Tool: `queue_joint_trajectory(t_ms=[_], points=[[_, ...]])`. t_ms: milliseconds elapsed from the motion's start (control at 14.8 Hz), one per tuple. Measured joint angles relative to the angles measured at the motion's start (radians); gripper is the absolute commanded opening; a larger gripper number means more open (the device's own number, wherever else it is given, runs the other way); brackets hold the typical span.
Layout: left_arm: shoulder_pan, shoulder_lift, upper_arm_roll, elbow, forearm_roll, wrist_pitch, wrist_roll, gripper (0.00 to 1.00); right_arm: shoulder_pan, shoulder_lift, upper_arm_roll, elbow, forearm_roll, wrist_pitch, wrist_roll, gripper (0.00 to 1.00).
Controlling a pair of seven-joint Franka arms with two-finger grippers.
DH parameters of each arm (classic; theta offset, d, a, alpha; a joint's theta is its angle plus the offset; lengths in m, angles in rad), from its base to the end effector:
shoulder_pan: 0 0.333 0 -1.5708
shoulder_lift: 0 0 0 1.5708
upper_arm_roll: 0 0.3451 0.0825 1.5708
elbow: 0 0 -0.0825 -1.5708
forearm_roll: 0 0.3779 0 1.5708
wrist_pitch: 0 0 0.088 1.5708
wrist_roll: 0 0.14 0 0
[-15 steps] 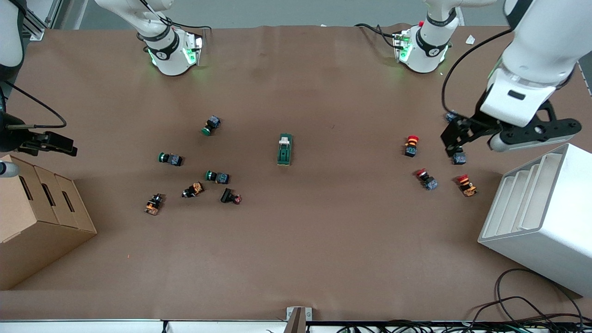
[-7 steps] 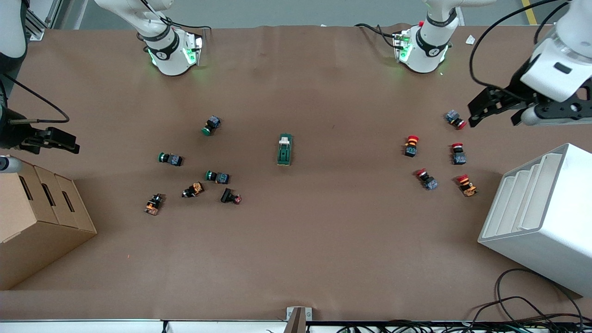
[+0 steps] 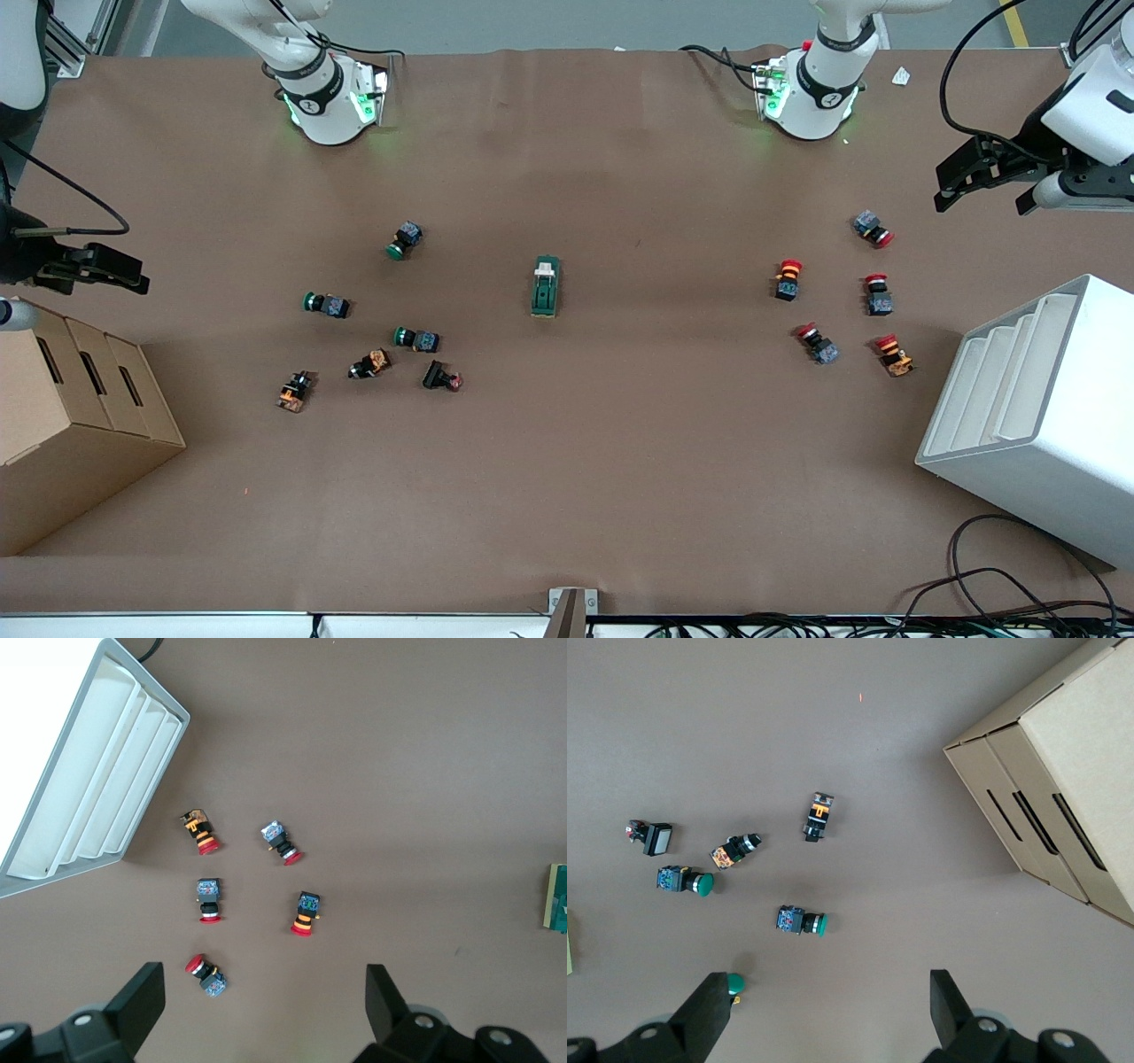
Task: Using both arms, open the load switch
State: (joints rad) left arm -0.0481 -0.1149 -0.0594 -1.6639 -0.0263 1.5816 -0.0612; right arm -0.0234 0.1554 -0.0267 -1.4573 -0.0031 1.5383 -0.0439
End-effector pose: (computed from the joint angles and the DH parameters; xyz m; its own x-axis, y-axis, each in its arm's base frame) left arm 0.5074 -0.0603 0.6389 0.9985 -0.0458 0.0311 -0.0465 -0.9987 0.0214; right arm 0.5926 -0.0289 0.5816 0.9972 -0.0061 -0.0745 -0.0059 -1.0000 0.0040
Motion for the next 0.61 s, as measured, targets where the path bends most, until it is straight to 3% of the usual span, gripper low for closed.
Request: queue_joint_trajectory(t_ms=[609], points=[[-0.002,0.008,0.001,-0.01,0.0,0.011,-0.008,1.0,0.01,-0.014,0.002,0.077,0.0,-0.117,0.0,1.0]])
